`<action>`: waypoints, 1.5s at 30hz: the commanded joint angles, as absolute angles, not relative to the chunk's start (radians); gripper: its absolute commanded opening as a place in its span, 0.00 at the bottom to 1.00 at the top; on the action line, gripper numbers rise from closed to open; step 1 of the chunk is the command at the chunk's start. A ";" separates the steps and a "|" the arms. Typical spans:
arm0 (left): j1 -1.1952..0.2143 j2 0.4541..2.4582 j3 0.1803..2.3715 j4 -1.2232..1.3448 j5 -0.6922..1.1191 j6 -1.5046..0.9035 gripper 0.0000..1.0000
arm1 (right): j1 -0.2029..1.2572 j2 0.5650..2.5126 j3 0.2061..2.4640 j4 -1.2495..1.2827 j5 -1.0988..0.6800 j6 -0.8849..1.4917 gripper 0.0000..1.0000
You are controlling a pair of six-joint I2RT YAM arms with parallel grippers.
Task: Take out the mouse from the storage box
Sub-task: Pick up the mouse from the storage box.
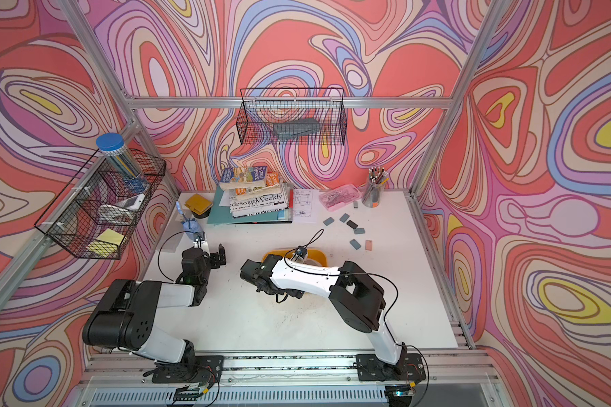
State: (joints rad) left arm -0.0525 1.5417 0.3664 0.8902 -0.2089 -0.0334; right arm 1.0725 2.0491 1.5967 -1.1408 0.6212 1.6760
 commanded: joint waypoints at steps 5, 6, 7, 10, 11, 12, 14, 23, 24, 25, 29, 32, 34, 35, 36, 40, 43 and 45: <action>-0.052 1.541 0.365 0.914 -0.210 -0.029 0.99 | 1.068 2.099 1.582 -1.128 0.573 1.685 0.84; -0.052 1.542 0.365 0.914 -0.210 -0.029 0.99 | 1.068 2.101 1.582 -1.128 0.572 1.686 0.83; -0.052 1.542 0.365 0.914 -0.210 -0.029 0.99 | 1.068 2.103 1.582 -1.127 0.571 1.686 0.83; -0.052 1.540 0.365 0.914 -0.210 -0.029 0.99 | 1.068 2.109 1.583 -1.127 0.568 1.683 0.80; -0.052 1.542 0.365 0.914 -0.210 -0.029 0.99 | 1.068 2.111 1.583 -1.126 0.569 1.682 0.79; -0.052 1.542 0.365 0.914 -0.210 -0.029 0.99 | 1.068 2.112 1.582 -1.122 0.568 1.677 0.78; -0.052 1.542 0.365 0.914 -0.210 -0.029 0.99 | 1.068 2.114 1.582 -1.120 0.570 1.673 0.77; -0.052 1.542 0.365 0.914 -0.210 -0.030 0.99 | 1.068 2.100 1.544 -0.993 0.545 1.572 0.58; -0.052 1.543 0.365 0.914 -0.210 -0.029 0.99 | 1.068 2.096 1.539 -0.981 0.545 1.565 0.57; -0.052 1.541 0.365 0.914 -0.210 -0.029 0.99 | 1.068 2.092 1.533 -0.974 0.545 1.562 0.56; -0.052 1.542 0.365 0.914 -0.210 -0.030 0.99 | 1.068 2.063 1.504 -0.933 0.555 1.537 0.52; -0.052 1.542 0.365 0.914 -0.210 -0.030 0.99 | 1.071 2.043 1.500 -0.923 0.573 1.506 0.51; -0.052 1.542 0.365 0.914 -0.210 -0.030 0.99 | 1.077 2.031 1.510 -0.923 0.594 1.474 0.51; -0.052 1.542 0.365 0.914 -0.210 -0.029 0.99 | 1.080 2.023 1.518 -0.923 0.603 1.454 0.51; -0.052 1.542 0.365 0.914 -0.210 -0.030 0.99 | 1.082 2.015 1.521 -0.923 0.611 1.437 0.50; -0.052 1.542 0.365 0.914 -0.210 -0.029 0.99 | 1.080 1.972 1.515 -0.910 0.626 1.380 0.48; -0.052 1.542 0.365 0.914 -0.210 -0.029 0.99 | 1.080 1.945 1.513 -0.909 0.637 1.342 0.47; -0.052 1.543 0.365 0.914 -0.210 -0.029 0.99 | 1.079 1.938 1.518 -0.911 0.635 1.314 0.49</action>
